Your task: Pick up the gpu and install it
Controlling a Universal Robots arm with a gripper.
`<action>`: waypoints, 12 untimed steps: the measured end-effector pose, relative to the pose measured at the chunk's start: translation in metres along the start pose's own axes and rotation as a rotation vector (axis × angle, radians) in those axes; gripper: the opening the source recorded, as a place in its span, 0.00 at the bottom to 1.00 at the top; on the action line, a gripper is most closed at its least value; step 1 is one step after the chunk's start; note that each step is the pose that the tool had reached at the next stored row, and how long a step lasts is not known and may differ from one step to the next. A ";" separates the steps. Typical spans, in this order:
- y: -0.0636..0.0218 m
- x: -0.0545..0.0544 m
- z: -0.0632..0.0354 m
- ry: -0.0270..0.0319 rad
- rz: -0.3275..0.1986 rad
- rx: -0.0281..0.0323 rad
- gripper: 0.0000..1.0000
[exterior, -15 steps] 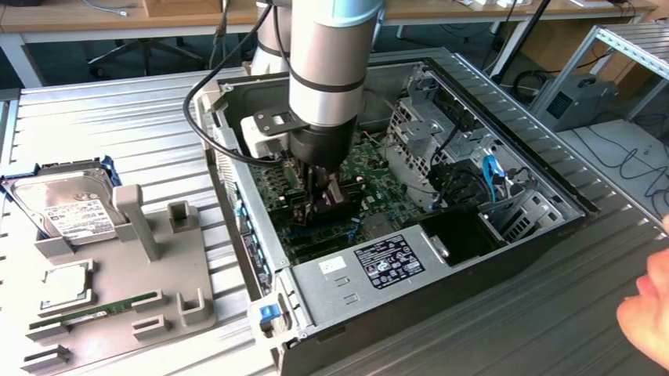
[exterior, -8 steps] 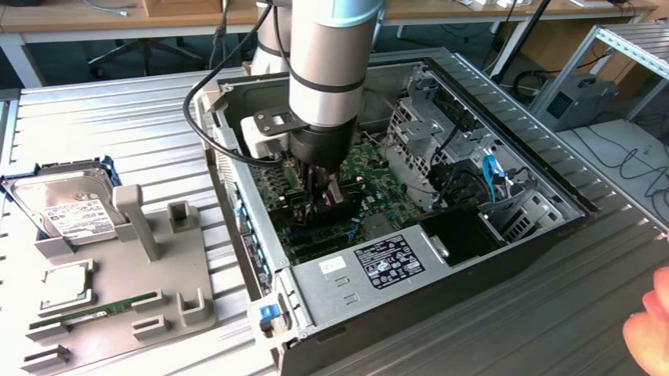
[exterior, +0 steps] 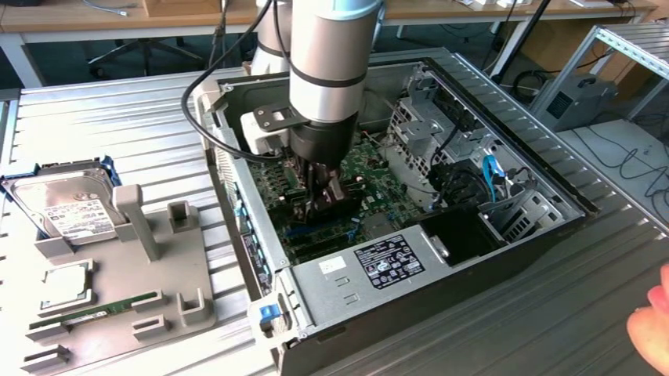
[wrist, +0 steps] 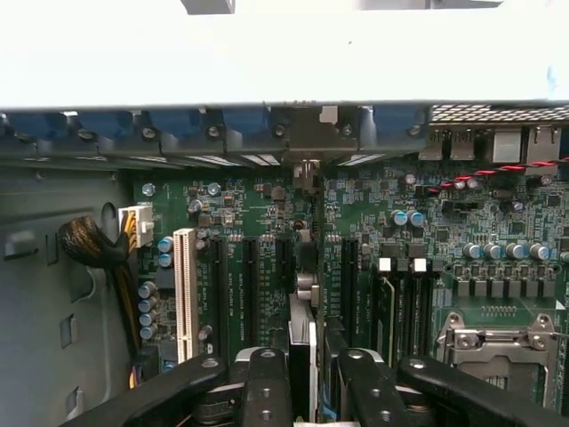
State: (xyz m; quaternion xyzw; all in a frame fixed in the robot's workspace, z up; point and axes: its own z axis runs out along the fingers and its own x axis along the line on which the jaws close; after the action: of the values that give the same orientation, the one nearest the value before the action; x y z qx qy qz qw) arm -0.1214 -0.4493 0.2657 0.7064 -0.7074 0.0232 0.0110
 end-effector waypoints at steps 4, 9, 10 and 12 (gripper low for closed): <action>-0.0001 0.000 -0.0021 -0.0003 0.000 0.0002 0.26; -0.0001 0.000 -0.0022 -0.0002 0.000 0.0001 0.26; 0.0000 0.000 -0.0022 -0.0001 0.000 0.0001 0.26; -0.0001 0.000 -0.0022 0.0000 0.000 0.0000 0.26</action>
State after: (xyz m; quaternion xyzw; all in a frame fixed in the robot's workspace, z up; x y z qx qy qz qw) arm -0.1214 -0.4491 0.2679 0.7064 -0.7073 0.0231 0.0110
